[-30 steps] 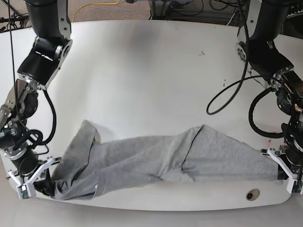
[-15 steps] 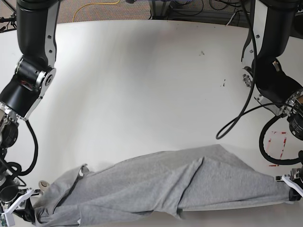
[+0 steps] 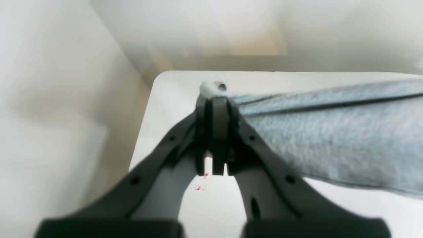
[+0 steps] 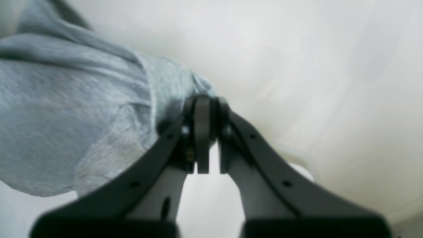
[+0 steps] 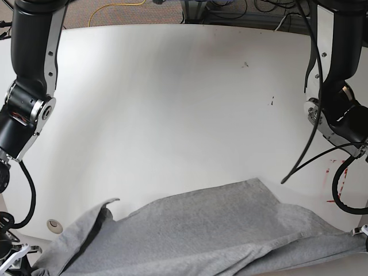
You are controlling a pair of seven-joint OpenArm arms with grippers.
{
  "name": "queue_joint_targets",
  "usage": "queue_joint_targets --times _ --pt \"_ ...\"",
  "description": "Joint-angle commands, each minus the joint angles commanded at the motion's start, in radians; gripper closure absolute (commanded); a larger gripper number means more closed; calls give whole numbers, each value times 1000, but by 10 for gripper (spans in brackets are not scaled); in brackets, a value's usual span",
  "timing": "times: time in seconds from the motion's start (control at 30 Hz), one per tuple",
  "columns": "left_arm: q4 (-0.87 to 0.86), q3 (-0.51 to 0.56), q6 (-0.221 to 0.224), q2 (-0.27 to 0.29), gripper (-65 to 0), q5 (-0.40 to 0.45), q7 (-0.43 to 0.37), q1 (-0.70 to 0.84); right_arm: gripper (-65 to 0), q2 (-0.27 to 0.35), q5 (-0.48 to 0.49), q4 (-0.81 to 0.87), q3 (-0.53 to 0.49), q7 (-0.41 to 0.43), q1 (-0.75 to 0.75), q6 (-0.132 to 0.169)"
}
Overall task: Fold the T-shirt properly
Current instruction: 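Lay the T-shirt on the table and open both grippers, then grasp opposite edges of the T-shirt with the right and left grippers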
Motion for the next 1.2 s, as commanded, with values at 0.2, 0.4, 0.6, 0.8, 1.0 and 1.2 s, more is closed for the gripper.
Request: queue_joint_targets --times 0.2,0.4,0.6,0.8,1.0,1.2 --pt "68 -2 -5 2 0 -2 0 124 -30 -17 0 95 64 0 -183 9" --pt "158 -2 -8 5 0 -3 0 307 -30 -44 8 183 133 0 -404 11" --pt "236 -2 -44 5 0 -3 0 539 -30 -89 63 255 196 3 -635 28" --pt "273 -3 -77 5 0 -3 0 752 -30 -157 83 301 242 6 -833 32" --pt "273 -2 -78 8 0 -5 -36 922 -30 -218 83 307 250 49 -959 39" --pt "273 -5 -78 32 0 -5 -54 1000 -30 -256 77 308 250 66 -1016 39"
